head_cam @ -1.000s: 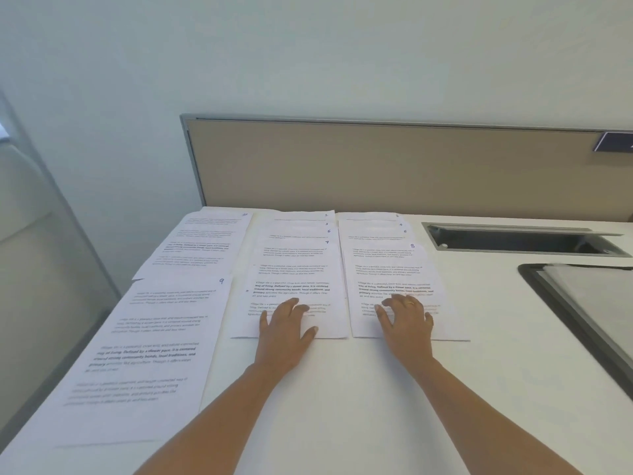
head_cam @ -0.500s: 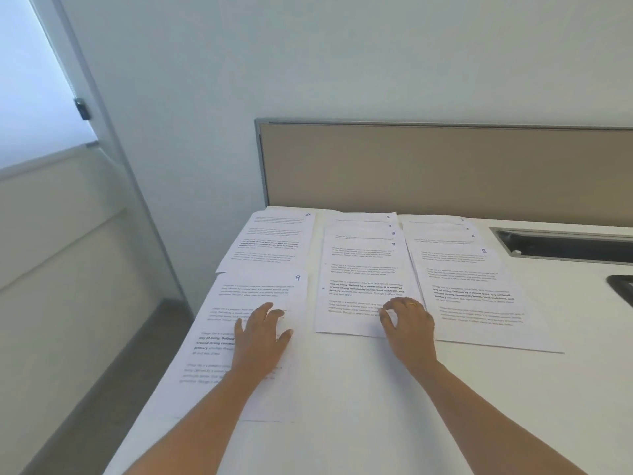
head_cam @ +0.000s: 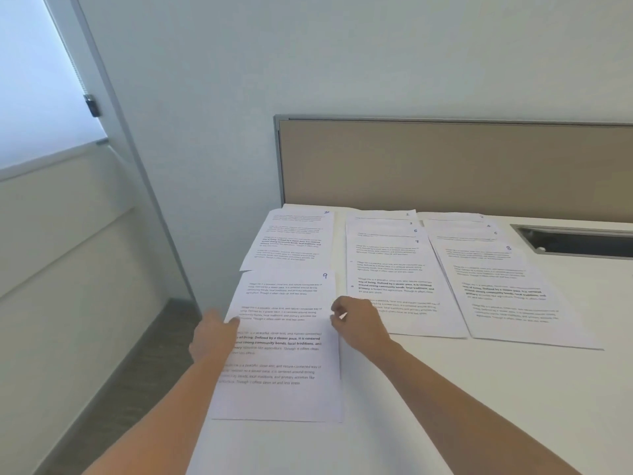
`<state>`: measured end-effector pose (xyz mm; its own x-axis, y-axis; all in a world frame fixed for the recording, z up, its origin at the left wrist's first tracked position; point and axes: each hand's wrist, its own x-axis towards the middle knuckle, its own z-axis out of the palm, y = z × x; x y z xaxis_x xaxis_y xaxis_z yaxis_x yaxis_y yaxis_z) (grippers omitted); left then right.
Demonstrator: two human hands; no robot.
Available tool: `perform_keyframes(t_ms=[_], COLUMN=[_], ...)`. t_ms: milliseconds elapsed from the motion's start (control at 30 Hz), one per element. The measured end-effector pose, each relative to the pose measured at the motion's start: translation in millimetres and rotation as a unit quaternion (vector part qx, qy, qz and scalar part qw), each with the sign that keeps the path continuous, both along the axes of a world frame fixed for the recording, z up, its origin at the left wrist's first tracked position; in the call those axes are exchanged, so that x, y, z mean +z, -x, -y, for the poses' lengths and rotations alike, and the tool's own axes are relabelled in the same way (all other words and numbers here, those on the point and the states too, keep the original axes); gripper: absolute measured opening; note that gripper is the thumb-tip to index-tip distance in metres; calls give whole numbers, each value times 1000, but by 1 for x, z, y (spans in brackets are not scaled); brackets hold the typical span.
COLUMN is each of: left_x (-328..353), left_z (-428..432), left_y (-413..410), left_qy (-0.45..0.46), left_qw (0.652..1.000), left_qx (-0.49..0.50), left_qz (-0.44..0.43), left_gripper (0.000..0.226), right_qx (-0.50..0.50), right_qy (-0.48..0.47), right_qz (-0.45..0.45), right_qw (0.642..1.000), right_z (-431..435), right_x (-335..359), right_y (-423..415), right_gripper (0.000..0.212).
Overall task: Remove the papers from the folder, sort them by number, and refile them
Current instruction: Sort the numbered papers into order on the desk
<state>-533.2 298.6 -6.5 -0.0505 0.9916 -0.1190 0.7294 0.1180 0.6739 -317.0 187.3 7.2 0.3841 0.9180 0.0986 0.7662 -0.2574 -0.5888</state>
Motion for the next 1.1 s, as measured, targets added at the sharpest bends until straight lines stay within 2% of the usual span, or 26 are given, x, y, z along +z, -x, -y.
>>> perform_keyframes(t_ms=[67, 167, 300, 500, 700, 867, 1000, 1100], left_x=[-1, -4, -2, 3, 13, 26, 39, 45], left_z=[-6, -10, -5, -3, 7, 20, 19, 20], left_y=[9, 16, 18, 27, 36, 42, 26, 3], left_qy=[34, 39, 22, -12, -16, -2, 19, 38], left_qw=[997, 993, 989, 975, 934, 889, 870, 865], left_qx=[20, 30, 49, 52, 50, 54, 62, 55], left_qz=[66, 109, 135, 216, 353, 455, 488, 497], left_gripper=[50, 52, 51, 44, 39, 36, 40, 42], right_qx=[18, 22, 14, 18, -54, -94, -94, -130], right_qy=[60, 105, 107, 100, -21, -22, -30, -60], right_qz=[16, 41, 62, 35, -77, -203, -238, -269], right_qw=[998, 993, 992, 994, 995, 974, 966, 953], right_z=[-6, -8, -6, -4, 4, 6, 10, 17], right_x=[-1, -1, -3, -2, -3, -1, 8, 16], right_y=[10, 20, 24, 25, 22, 20, 17, 3], right_gripper=[29, 28, 26, 28, 20, 34, 33, 23])
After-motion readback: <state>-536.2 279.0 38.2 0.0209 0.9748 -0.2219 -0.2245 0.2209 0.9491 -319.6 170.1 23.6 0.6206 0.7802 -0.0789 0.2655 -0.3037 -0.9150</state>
